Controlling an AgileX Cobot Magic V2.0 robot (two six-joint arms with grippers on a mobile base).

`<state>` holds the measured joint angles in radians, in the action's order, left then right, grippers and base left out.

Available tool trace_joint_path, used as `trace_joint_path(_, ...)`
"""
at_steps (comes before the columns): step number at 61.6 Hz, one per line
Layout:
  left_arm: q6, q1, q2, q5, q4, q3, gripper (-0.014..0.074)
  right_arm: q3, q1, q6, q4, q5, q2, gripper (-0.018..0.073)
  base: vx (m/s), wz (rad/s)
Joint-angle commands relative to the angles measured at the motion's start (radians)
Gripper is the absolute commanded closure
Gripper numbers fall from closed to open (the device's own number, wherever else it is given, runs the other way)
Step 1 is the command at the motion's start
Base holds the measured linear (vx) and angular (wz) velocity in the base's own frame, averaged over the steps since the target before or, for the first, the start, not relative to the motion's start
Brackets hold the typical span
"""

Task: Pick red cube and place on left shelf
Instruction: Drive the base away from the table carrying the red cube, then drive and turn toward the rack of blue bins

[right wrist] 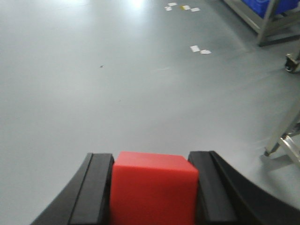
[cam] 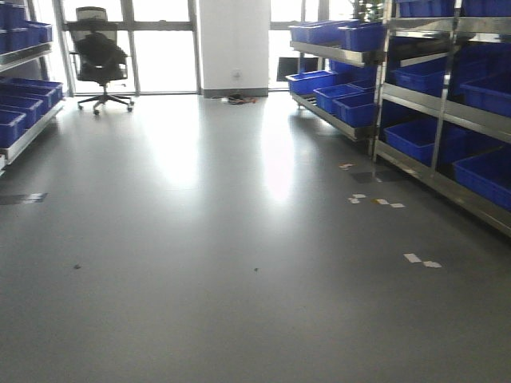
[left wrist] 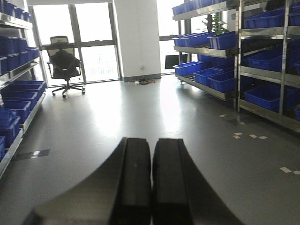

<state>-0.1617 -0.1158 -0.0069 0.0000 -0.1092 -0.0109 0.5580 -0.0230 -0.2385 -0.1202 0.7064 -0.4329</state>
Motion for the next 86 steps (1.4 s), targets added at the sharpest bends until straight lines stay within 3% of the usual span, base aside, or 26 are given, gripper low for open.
trace_joint_path(1,0.002,-0.002,0.008,-0.084,-0.009,-0.022,0.0491,0.035,0.005,0.007,-0.012,-0.074,-0.005,0.0504,-0.28,0.33)
trace_joint_path(41,0.002,-0.002,0.008,-0.084,-0.009,-0.022,0.0491,0.035,0.005,0.007,-0.012,-0.074,-0.004,0.0504,-0.16,0.26)
trace_joint_path(86,0.002,-0.002,0.008,-0.084,-0.009,-0.022,0.0491,0.035,0.005,0.007,-0.012,-0.072,-0.001,0.0504,0.21,0.04)
